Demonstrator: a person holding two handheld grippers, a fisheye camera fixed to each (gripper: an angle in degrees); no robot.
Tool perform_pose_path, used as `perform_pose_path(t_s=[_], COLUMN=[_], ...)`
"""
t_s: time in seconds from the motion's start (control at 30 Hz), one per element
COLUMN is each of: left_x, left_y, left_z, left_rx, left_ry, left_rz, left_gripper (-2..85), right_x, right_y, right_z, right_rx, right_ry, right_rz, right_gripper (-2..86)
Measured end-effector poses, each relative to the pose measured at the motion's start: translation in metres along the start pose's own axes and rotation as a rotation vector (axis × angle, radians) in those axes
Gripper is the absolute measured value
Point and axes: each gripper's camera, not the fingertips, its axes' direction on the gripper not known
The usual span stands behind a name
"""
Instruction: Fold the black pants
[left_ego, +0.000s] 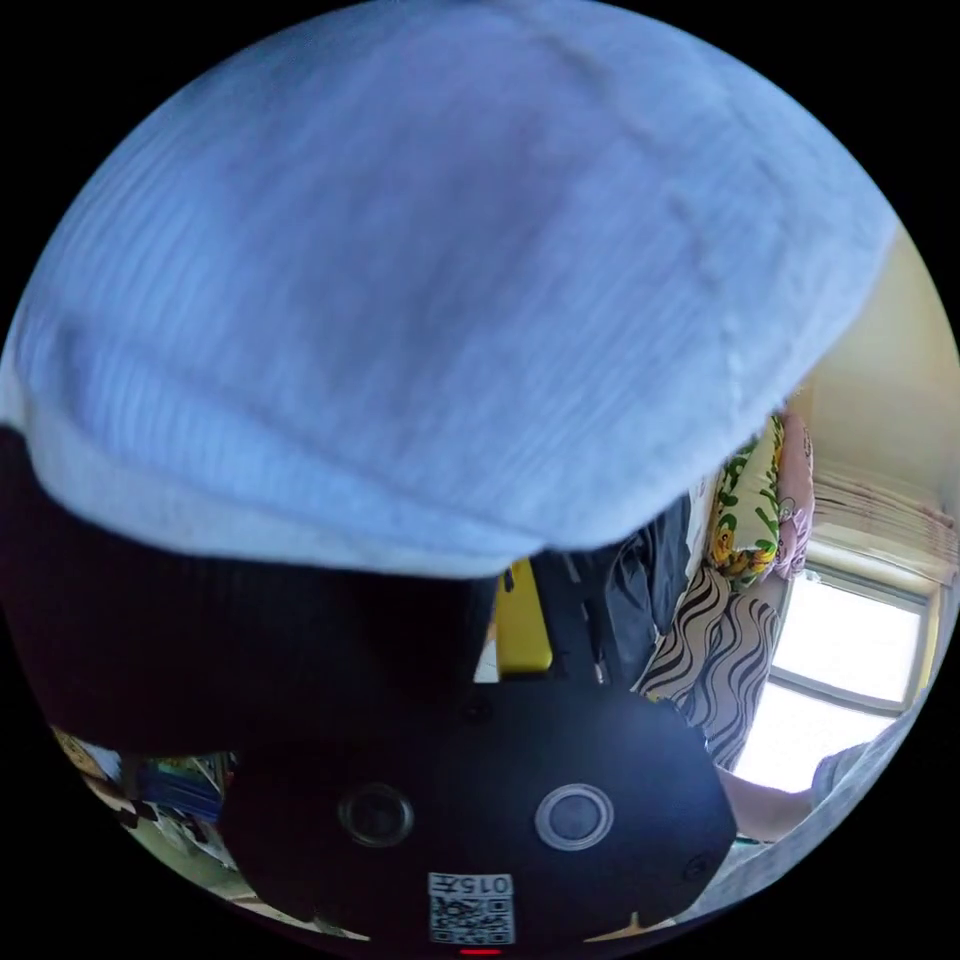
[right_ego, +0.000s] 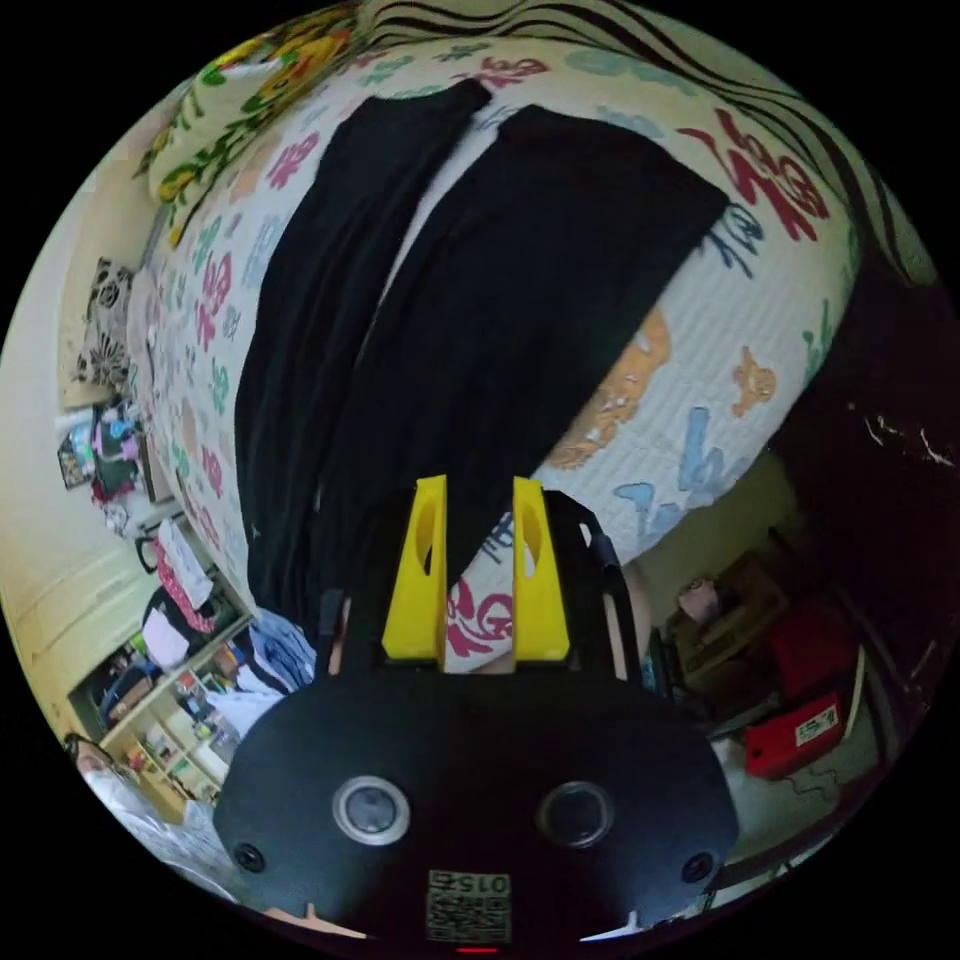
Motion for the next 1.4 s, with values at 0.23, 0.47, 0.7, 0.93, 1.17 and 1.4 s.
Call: perform_pose_path(t_s=[0.23, 0.47, 0.7, 0.93, 1.17, 1.4], left_x=[0.028, 0.042, 0.077, 0.095, 0.102, 0.116], left_y=[0.004, 0.024, 0.022, 0.02, 0.041, 0.065], left_z=[-0.024, -0.009, 0.003, -0.01, -0.026, -0.042], left_rx=[-0.048, 0.033, 0.045, 0.006, 0.057, 0.143], left_ry=[-0.27, -0.11, -0.258, -0.344, -0.243, 0.061], left_rz=[0.013, -0.229, -0.211, -0.148, -0.123, -0.087], left_gripper=[2.1, 8.9, 1.8, 2.3, 8.0, 6.5], right_x=[0.103, 0.158, 0.189, 0.217, 0.23, 0.194], right_y=[-0.067, -0.116, -0.126, -0.118, -0.12, -0.127], right_z=[-0.055, -0.078, -0.132, -0.173, -0.237, -0.281], right_rx=[0.015, -0.081, -0.152, -0.18, -0.055, 0.021], right_ry=[-0.097, -0.223, -0.293, -0.259, -0.258, -0.307], right_rz=[0.142, 0.148, 0.041, 0.028, 0.105, -0.008], right_gripper=[10.5, 7.2, 0.3, 0.8, 6.1, 7.4])
